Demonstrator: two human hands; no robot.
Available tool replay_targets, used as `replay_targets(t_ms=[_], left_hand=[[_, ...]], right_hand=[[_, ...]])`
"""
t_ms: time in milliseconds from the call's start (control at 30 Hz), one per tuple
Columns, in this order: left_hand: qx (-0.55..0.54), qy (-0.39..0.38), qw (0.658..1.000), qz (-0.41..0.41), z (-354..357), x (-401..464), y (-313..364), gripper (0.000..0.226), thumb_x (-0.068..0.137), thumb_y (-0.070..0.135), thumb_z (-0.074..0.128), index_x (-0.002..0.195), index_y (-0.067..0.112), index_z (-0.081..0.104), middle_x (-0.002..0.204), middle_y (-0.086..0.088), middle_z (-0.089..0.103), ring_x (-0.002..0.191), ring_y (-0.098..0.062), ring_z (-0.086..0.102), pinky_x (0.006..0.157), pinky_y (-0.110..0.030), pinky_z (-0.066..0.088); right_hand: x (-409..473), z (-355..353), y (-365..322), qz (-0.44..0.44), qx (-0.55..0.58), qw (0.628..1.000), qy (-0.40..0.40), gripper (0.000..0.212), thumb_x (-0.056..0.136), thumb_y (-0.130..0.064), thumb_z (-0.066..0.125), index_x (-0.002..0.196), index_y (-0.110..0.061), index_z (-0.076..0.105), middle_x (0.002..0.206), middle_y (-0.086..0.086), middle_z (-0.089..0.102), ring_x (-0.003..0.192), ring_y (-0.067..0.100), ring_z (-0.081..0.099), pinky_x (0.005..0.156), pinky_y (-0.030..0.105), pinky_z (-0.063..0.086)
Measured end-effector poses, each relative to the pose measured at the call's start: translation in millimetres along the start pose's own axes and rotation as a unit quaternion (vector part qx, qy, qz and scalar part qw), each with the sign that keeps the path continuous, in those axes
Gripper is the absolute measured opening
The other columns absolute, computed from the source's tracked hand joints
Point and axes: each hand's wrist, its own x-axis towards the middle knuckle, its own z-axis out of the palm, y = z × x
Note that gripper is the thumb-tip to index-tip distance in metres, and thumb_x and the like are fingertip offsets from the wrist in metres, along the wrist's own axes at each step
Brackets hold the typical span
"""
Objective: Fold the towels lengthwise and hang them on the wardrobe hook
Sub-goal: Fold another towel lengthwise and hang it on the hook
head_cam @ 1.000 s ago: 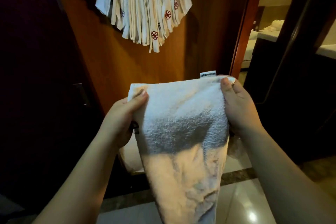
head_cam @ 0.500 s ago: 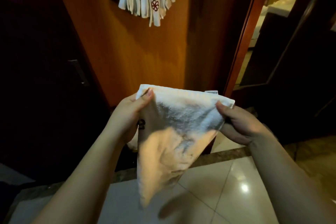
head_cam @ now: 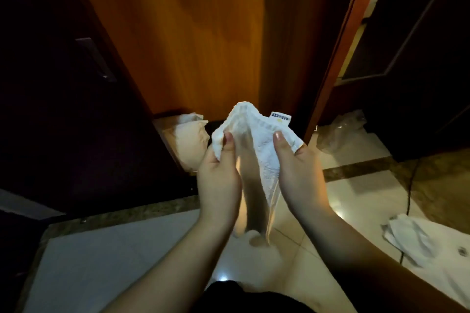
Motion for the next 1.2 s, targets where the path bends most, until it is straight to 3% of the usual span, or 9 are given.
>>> replay_targets(t_ms=[200,333,433,533,733,800,867,1033,1200], left_hand=[[-0.005,-0.098,0.994,0.043,12,-19,2,0.033,0.099,0.034,0.048,0.119,0.017,0.069,0.092,0.011,0.075,0.087,0.002,0.069,0.065,-0.01,0.049],[0.003,-0.195,0.979,0.058,13,-12,-4,0.058,0.096,0.056,0.041,0.143,0.023,0.05,0.127,0.006,0.067,0.115,-0.001,0.062,0.097,-0.029,0.053],[0.002,-0.295,0.953,0.074,12,-8,-6,0.082,0.084,0.081,0.032,0.155,0.042,0.017,0.161,0.003,0.029,0.144,-0.011,0.036,0.115,-0.044,0.038],[0.063,-0.3,0.942,0.139,17,-8,-8,0.102,0.073,0.094,0.016,0.157,0.039,0.002,0.167,0.007,0.004,0.151,-0.005,0.011,0.121,-0.032,0.024],[0.203,-0.295,0.888,0.29,16,1,-20,0.103,0.083,0.082,-0.004,0.157,0.014,0.017,0.164,-0.016,0.009,0.153,-0.029,0.004,0.123,-0.051,0.012],[0.202,-0.268,0.874,0.353,17,11,-20,0.088,0.085,0.078,-0.007,0.156,0.029,0.013,0.165,-0.003,0.002,0.153,-0.026,0.002,0.123,-0.051,0.009],[0.185,-0.266,0.883,0.339,8,19,-10,0.092,0.08,0.084,-0.008,0.154,0.039,0.021,0.164,0.019,0.0,0.153,-0.015,0.001,0.124,-0.039,0.007],[0.1,-0.172,0.957,0.209,-12,38,29,0.087,0.069,0.075,0.063,0.142,0.036,0.035,0.149,0.014,0.04,0.136,-0.001,0.04,0.104,-0.018,0.039],[-0.041,-0.339,0.938,0.051,-20,78,58,0.085,0.048,0.055,0.092,0.12,0.019,0.065,0.122,-0.003,0.071,0.115,-0.022,0.066,0.094,-0.04,0.049]], right_hand=[[-9,-2,1,-0.026,0.004,0.999,-0.048,0.035,0.1,-0.05,0.042,0.119,-0.035,0.067,0.1,-0.017,0.073,0.091,-0.007,0.065,0.077,0.018,0.05],[-11,-12,-8,-0.062,0.034,0.994,-0.087,0.033,0.103,-0.044,0.04,0.12,-0.033,0.065,0.102,-0.015,0.073,0.096,-0.007,0.065,0.076,0.006,0.048],[-12,-22,-13,-0.065,0.077,0.985,-0.137,0.04,0.097,-0.051,0.034,0.118,-0.032,0.062,0.097,-0.023,0.073,0.096,-0.009,0.065,0.076,0.005,0.048],[-14,-28,-19,-0.059,0.129,0.971,-0.192,0.065,0.088,-0.069,0.037,0.138,-0.03,0.052,0.126,-0.013,0.067,0.118,-0.003,0.059,0.103,0.02,0.047],[-12,-23,-31,-0.107,0.036,0.982,-0.149,0.045,0.09,-0.058,0.057,0.131,-0.042,0.053,0.119,-0.018,0.068,0.113,-0.001,0.062,0.104,0.036,0.049],[-5,-25,-32,-0.092,0.065,0.984,-0.14,0.018,0.099,-0.044,0.053,0.115,-0.045,0.061,0.111,-0.022,0.071,0.106,-0.003,0.065,0.099,0.033,0.051],[3,-30,-36,-0.084,0.082,0.985,-0.126,0.018,0.103,-0.032,0.049,0.107,-0.04,0.065,0.107,-0.021,0.073,0.103,-0.002,0.067,0.097,0.032,0.05],[31,-42,-63,-0.112,0.086,0.976,-0.167,0.021,0.099,-0.015,0.048,0.104,-0.022,0.068,0.104,-0.005,0.076,0.104,0.014,0.07,0.098,0.041,0.051],[52,-43,-99,-0.146,0.133,0.949,-0.248,0.029,0.094,-0.008,0.045,0.119,-0.016,0.059,0.113,0.012,0.069,0.104,0.025,0.067,0.092,0.037,0.052]])
